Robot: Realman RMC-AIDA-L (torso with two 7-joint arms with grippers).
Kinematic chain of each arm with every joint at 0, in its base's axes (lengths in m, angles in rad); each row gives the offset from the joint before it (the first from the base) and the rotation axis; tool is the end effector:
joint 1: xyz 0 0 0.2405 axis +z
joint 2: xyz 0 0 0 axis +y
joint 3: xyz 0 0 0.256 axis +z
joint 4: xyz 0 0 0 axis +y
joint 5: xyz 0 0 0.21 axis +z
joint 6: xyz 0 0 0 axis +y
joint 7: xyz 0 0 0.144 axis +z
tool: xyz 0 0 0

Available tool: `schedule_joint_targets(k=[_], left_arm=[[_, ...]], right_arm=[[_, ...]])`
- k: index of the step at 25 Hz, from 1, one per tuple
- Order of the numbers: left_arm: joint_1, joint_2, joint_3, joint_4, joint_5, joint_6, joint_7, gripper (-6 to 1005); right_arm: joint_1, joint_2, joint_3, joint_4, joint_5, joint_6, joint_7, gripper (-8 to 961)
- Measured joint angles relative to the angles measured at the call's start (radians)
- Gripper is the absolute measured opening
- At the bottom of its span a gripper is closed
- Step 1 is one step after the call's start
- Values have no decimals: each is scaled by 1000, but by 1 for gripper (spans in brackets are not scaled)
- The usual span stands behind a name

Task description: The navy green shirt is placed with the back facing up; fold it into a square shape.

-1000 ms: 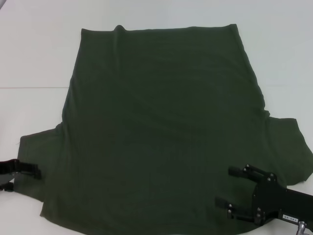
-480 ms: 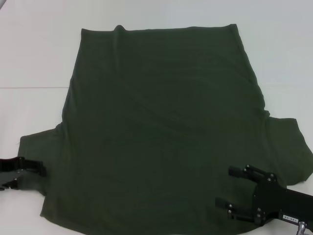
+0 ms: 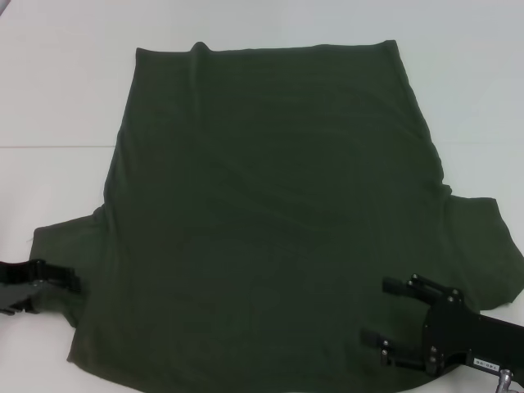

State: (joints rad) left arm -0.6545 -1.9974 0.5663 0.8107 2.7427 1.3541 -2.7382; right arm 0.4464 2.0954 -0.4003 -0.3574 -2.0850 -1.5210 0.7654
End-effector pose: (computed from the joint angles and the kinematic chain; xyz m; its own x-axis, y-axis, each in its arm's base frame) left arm -0.3307 0.3696 0.0659 -0.0315 0.9234 0.3824 0.9401 0.1573 -0.3024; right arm 0.3086 0.2797 -0.0365 0.8266 -0.1124 -0.5515 -0.3534 -0.8662 -0.3533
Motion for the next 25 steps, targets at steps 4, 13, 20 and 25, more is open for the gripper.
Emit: schedule_joint_targets(k=[4,13,20,25], left_arm=[[-1,2,-9,0,0,9,-4,778],[-5,2,-9,1,0,-4,0,490],[-2,1,-7,1,5,-18,-5,190],[-1,1,-5,1,4,-17,-1,62]], right_arm=[[-1,-1,0,0,1,-2,0,886],[-3,-2,0,-1,2,-5,-2,886],[-1,-2,0,-2,4,-5,-2,887],[0,-2,0,-2,4,-5,-3,887]])
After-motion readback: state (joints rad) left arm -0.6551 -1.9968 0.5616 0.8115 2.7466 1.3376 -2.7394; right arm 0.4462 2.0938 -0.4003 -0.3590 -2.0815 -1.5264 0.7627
